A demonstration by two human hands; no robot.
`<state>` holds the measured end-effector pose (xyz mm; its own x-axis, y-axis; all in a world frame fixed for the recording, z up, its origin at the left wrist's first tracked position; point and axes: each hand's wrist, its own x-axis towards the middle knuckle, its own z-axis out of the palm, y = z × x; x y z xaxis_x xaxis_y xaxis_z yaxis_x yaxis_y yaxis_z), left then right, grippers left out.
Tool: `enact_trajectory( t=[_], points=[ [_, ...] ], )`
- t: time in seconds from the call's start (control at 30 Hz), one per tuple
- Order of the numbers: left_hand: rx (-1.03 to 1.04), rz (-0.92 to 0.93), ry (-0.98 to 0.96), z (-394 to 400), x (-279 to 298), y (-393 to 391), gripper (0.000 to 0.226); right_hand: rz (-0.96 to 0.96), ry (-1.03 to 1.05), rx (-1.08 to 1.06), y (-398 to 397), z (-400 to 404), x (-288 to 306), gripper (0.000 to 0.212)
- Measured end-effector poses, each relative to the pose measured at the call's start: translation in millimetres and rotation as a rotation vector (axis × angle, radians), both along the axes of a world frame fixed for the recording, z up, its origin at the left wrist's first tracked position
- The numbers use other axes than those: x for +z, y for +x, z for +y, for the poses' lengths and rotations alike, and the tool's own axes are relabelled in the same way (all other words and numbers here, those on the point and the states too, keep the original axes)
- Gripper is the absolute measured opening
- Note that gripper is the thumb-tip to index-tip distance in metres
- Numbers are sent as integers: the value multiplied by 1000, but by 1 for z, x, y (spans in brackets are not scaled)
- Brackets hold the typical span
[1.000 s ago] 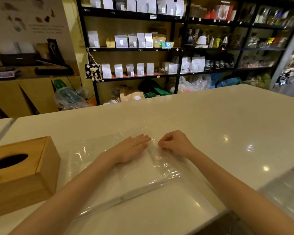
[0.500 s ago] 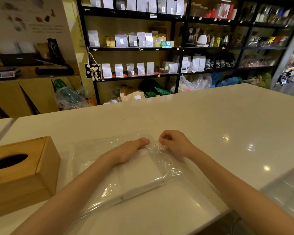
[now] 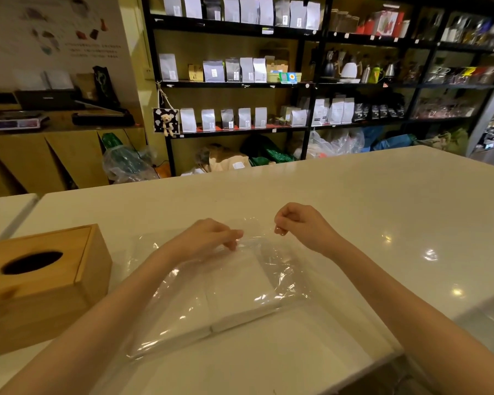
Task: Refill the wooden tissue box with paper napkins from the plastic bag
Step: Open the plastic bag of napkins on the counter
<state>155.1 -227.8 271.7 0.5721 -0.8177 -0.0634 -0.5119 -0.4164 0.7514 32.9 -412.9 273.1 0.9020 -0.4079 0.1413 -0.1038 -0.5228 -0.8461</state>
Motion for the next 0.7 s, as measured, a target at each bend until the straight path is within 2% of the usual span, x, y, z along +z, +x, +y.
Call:
enact_trajectory(
  t=[0.1, 0.27, 0.5, 0.7],
  points=[
    [31, 2, 51, 18, 11, 4, 44, -22, 47, 16, 3, 1, 6, 6],
    [45, -13, 119, 42, 25, 8, 27, 90, -119, 74, 21, 17, 16, 26],
    [16, -67, 187, 58, 30, 1, 14, 341, -337, 481, 37, 68, 23, 32],
    [26, -110, 198, 70, 16, -7, 15, 414, -486, 579, 35, 82, 14, 37]
  ],
)
